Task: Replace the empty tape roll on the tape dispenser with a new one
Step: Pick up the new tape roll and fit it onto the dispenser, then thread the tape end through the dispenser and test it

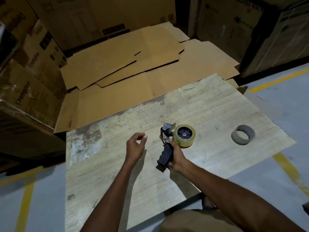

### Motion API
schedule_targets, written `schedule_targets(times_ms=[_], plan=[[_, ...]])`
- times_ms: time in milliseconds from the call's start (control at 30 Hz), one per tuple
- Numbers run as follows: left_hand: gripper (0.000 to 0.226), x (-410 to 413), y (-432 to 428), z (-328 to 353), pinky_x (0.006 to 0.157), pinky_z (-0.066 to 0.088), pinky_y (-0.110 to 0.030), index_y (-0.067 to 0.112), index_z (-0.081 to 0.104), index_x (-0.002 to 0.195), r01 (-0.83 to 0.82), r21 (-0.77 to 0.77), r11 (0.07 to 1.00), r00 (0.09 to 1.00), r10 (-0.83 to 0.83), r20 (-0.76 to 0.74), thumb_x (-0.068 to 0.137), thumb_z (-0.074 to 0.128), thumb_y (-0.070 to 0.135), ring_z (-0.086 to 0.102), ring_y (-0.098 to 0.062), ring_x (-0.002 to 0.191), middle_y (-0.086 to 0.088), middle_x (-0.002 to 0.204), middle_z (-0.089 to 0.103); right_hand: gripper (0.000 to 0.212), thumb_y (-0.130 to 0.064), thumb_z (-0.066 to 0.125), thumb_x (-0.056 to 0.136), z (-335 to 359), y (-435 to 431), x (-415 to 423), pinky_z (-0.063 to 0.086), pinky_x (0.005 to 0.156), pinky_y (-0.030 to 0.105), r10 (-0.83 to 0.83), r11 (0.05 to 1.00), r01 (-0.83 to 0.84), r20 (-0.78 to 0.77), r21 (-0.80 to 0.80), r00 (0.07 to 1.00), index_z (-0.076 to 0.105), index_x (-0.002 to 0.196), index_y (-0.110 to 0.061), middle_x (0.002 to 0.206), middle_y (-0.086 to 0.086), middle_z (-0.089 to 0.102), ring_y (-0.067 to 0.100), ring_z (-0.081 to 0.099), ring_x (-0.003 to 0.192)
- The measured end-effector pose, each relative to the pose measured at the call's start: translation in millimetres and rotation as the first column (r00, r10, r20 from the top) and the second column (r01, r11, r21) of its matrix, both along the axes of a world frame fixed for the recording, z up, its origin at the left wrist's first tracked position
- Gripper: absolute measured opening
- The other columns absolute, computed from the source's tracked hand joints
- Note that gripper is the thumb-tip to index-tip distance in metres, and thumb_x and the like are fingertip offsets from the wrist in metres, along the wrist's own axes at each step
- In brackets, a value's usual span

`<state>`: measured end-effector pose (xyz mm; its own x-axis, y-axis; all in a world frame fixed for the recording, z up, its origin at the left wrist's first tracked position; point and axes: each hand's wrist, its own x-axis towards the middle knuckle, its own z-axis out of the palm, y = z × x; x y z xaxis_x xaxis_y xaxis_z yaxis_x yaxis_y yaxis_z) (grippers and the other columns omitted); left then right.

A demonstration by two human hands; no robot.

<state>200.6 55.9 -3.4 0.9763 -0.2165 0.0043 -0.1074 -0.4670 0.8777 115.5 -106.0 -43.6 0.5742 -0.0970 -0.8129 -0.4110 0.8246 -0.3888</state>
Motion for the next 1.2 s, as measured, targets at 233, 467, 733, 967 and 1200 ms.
schedule_targets(times_ms=[233, 467, 733, 967, 1200], plan=[[0.016, -6, -16, -4, 0.087, 0.052, -0.036, 0.017, 0.074, 0.110, 0.088, 0.036, 0.995, 0.996, -0.089, 0.018, 0.097, 0.070, 0.025, 0.064, -0.004, 0.104, 0.010, 0.107, 0.071, 0.052, -0.059, 0.056, 0.091, 13, -15, -6, 0.037, 0.048, 0.030, 0.010, 0.998, -0.012, -0.032, -0.064, 0.999, 0.052, 0.082, -0.009, 0.060, 0.010, 0.045, 0.024, 0.043, 0.048], [0.022, -14, -45, 14, 0.102, 0.037, -0.052, 0.031, 0.068, 0.120, 0.182, 0.212, 0.960, 0.964, -0.217, 0.153, 0.098, 0.067, 0.030, 0.042, -0.014, 0.129, 0.008, 0.125, 0.059, 0.066, -0.068, 0.046, 0.097, 43, -63, -41, 0.040, 0.043, 0.027, 0.182, 0.966, -0.180, -0.007, -0.184, 0.983, 0.062, 0.102, -0.004, 0.061, 0.013, 0.053, 0.024, 0.048, 0.046], [0.032, -38, -91, 70, 0.110, 0.023, -0.052, 0.036, 0.061, 0.133, 0.221, 0.372, 0.901, 0.888, -0.344, 0.306, 0.101, 0.060, 0.036, 0.020, -0.020, 0.147, 0.004, 0.153, 0.038, 0.051, -0.047, 0.042, 0.105, 96, -114, -70, 0.036, 0.031, 0.017, 0.203, 0.978, -0.200, 0.056, -0.050, 0.978, 0.059, 0.083, -0.004, 0.050, 0.008, 0.051, 0.015, 0.048, 0.031], [0.033, -78, -128, 88, 0.114, 0.018, -0.051, 0.035, 0.061, 0.135, 0.196, 0.507, 0.839, 0.817, -0.426, 0.389, 0.102, 0.060, 0.034, 0.012, -0.025, 0.153, -0.001, 0.159, 0.035, 0.066, -0.060, 0.038, 0.106, 99, -139, -103, 0.039, 0.035, 0.022, 0.305, 0.949, -0.297, 0.069, -0.107, 0.950, 0.062, 0.100, 0.000, 0.056, 0.012, 0.051, 0.020, 0.048, 0.038], [0.033, -113, -146, 84, 0.112, 0.019, -0.057, 0.043, 0.066, 0.126, 0.190, 0.601, 0.777, 0.788, -0.486, 0.378, 0.095, 0.070, 0.032, 0.008, -0.034, 0.153, -0.005, 0.165, 0.022, 0.087, -0.076, 0.044, 0.096, 111, -155, -136, 0.047, 0.047, 0.028, 0.395, 0.867, -0.360, 0.036, -0.345, 0.918, 0.066, 0.116, 0.005, 0.063, 0.016, 0.062, 0.026, 0.058, 0.049]])
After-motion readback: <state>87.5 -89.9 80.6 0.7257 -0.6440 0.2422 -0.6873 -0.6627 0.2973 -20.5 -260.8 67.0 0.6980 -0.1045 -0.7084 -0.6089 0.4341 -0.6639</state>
